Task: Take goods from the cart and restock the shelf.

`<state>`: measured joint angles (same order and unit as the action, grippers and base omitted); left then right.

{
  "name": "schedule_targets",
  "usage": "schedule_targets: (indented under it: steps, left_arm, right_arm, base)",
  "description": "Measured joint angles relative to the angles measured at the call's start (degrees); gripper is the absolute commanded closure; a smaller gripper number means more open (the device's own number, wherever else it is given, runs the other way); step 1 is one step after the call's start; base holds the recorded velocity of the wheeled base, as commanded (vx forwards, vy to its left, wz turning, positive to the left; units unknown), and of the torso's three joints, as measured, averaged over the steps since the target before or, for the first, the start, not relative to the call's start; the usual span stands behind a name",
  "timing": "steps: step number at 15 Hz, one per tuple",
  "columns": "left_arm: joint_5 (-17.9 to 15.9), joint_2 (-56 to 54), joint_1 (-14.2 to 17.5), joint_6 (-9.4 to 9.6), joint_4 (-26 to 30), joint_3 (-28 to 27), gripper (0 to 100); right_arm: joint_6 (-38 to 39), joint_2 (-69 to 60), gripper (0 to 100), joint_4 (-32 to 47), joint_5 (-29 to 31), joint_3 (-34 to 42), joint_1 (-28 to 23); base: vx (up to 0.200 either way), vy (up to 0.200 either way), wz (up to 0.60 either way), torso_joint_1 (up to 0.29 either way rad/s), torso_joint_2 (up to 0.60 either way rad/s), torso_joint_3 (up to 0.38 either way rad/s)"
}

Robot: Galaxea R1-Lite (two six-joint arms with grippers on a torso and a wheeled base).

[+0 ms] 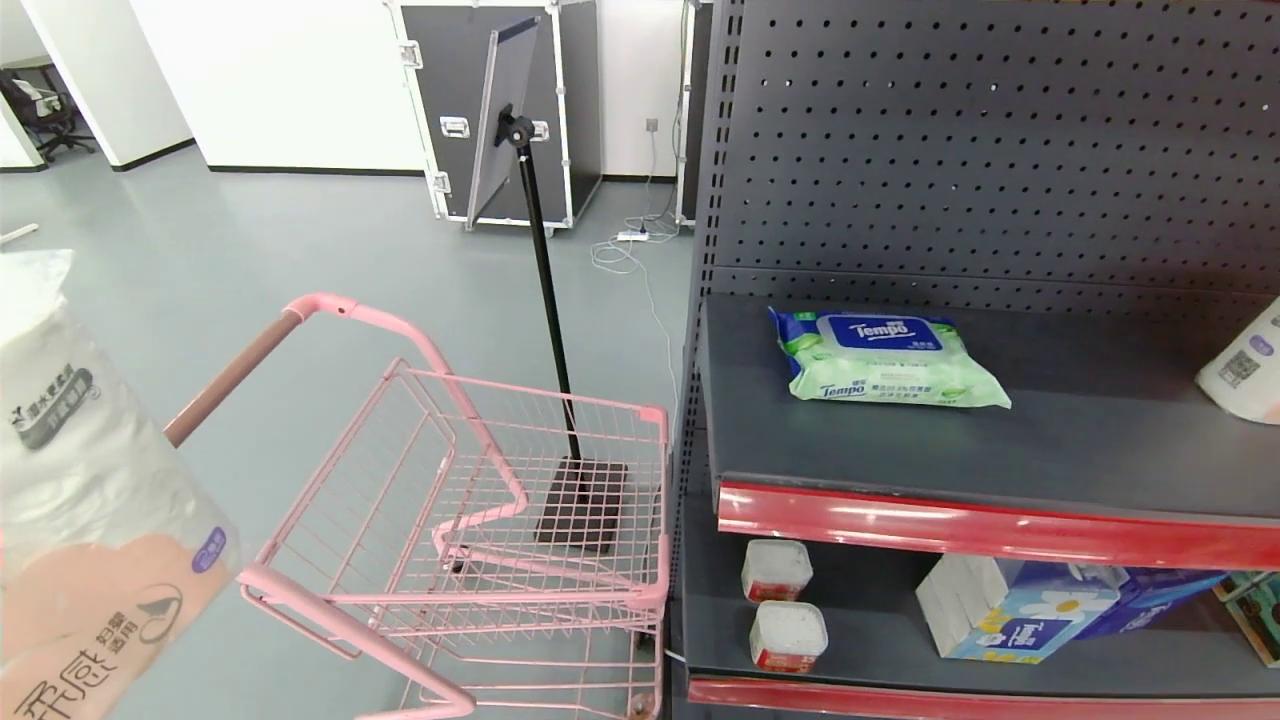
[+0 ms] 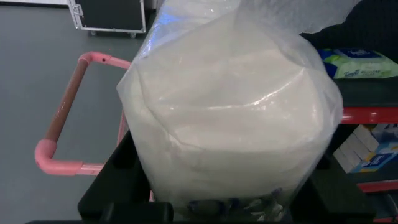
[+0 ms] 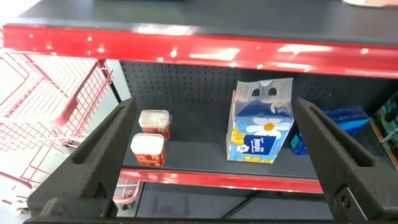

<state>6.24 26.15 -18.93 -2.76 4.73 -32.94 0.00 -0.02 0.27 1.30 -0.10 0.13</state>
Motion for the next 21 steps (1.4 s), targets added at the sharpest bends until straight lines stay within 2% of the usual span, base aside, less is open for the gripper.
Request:
schedule_targets:
  steps: [2,8,21]
  left_arm:
    - [-0.01,0.11,-0.05,1.39,0.02,0.0,100]
    - [-0.04,0.22,-0.06,1.63,-0.05,0.22,100]
    - [-0.01,-0.16,-0.05,2.13,0.0,1.07,100]
  right_arm:
    - [0.0,0.0,0,0.0,0.02,0.0,-0.02]
    - [0.0,0.0,0,-0.02,0.02,0.0,0.0]
    - [-0.05,0.0,0,-0.06,-0.35,0.0,0.05]
  base:
    - [0.0,0.0,0.0,0.149,-0.38,-0.22]
    - [0.0,0.0,0.0,0.158,-0.37,-0.212]
    - [0.0,-0.2,0.0,0.012,-0.02,-0.013]
